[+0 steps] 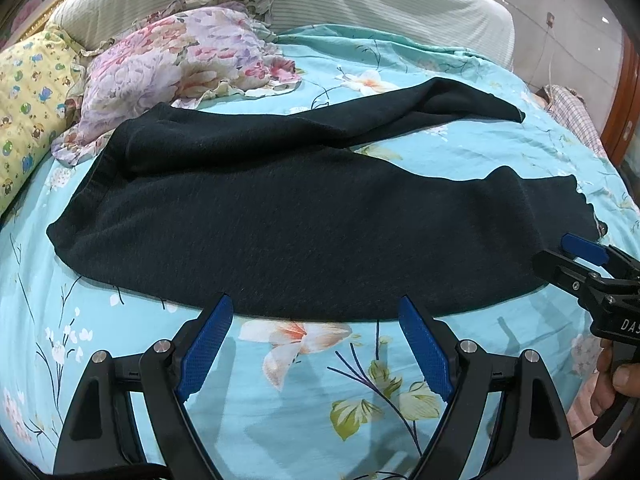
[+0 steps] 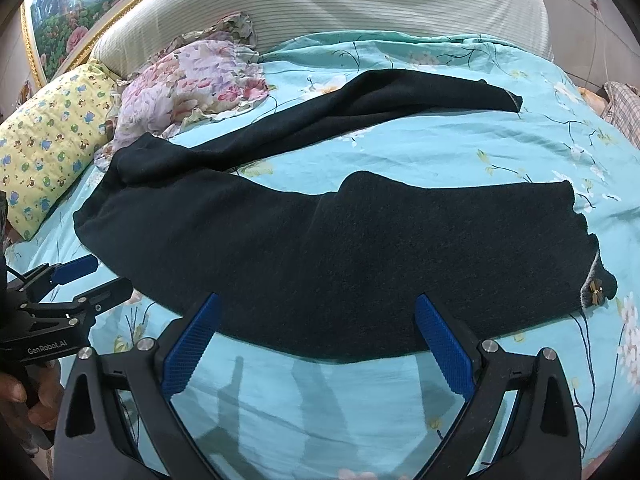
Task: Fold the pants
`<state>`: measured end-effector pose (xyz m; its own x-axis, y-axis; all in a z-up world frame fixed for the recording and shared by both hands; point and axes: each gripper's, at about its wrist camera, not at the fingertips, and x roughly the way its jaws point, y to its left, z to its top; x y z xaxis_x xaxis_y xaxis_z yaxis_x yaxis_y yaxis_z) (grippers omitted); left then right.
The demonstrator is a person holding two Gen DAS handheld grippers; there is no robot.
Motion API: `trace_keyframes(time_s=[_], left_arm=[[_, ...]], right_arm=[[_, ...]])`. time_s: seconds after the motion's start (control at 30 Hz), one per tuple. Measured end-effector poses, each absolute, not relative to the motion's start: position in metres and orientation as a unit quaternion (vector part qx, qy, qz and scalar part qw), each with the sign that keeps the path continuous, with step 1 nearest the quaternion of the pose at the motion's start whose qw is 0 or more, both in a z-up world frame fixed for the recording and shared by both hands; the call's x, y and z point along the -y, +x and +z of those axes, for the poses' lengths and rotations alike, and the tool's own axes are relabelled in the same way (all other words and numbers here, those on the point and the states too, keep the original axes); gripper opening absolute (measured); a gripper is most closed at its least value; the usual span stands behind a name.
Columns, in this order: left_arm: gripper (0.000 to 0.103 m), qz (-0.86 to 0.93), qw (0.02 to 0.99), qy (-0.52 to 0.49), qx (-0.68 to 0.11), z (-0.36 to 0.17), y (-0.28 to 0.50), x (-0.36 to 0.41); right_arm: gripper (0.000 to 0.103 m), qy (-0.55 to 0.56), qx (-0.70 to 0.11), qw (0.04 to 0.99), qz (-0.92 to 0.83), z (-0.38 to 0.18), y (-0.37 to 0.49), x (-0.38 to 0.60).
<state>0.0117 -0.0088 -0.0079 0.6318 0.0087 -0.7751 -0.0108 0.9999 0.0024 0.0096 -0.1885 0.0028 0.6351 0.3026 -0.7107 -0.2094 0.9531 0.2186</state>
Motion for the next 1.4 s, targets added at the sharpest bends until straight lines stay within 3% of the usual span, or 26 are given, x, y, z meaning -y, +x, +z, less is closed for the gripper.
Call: trace_keyframes(time_s=[1.4], left_arm=[[0.086, 0.007, 0.901, -0.010, -0.434, -0.0058, 0.0122, 0.0045]], right_arm=[[0.098, 0.060, -0.405, 0.900, 0.151, 0.0086, 0.0093, 0.1846]])
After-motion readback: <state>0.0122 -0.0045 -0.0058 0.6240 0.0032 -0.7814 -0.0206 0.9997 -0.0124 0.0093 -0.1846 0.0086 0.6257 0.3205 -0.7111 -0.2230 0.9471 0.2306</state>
